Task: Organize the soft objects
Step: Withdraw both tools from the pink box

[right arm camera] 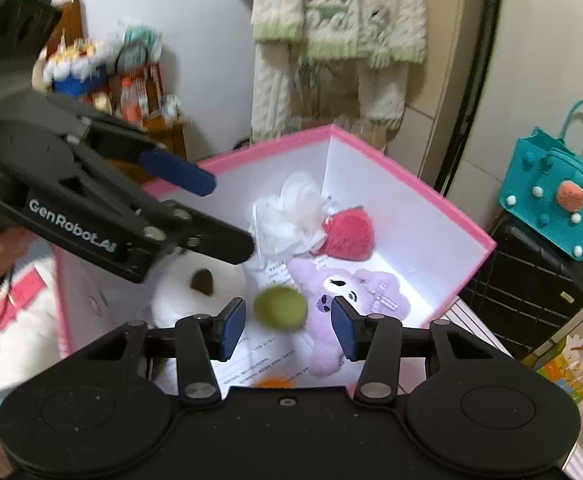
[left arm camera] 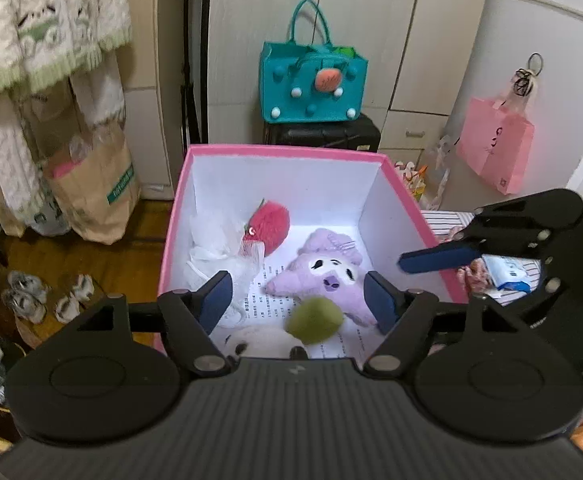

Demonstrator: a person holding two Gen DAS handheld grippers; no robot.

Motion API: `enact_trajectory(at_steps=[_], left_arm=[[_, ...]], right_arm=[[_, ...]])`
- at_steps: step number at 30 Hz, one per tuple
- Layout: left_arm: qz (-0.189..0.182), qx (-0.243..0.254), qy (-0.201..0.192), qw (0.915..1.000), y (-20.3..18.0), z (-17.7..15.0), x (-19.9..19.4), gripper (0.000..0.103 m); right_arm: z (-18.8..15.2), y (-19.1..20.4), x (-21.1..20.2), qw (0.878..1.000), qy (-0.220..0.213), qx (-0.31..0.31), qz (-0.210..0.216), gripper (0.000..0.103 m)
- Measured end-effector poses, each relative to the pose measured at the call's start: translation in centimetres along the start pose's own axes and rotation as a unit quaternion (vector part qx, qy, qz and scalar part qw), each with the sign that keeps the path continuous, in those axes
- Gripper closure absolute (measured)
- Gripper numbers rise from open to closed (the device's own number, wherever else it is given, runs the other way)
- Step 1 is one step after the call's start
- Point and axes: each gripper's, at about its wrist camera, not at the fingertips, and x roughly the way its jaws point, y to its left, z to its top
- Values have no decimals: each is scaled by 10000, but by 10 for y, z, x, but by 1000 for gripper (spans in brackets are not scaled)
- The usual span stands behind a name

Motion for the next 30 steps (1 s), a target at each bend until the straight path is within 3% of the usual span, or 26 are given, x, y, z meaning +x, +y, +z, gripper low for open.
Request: enact_trajectory(at_steps=[12,30], left_arm=[[-202,349,-117,9991,-19,-12,-69,24],[-475,1037,358,9928,-69,-36,-145,18]], right_arm=[[-15,13,-80,9964,-503,674,61,45],[-63,43,-183,9956,-406,839,130,30]])
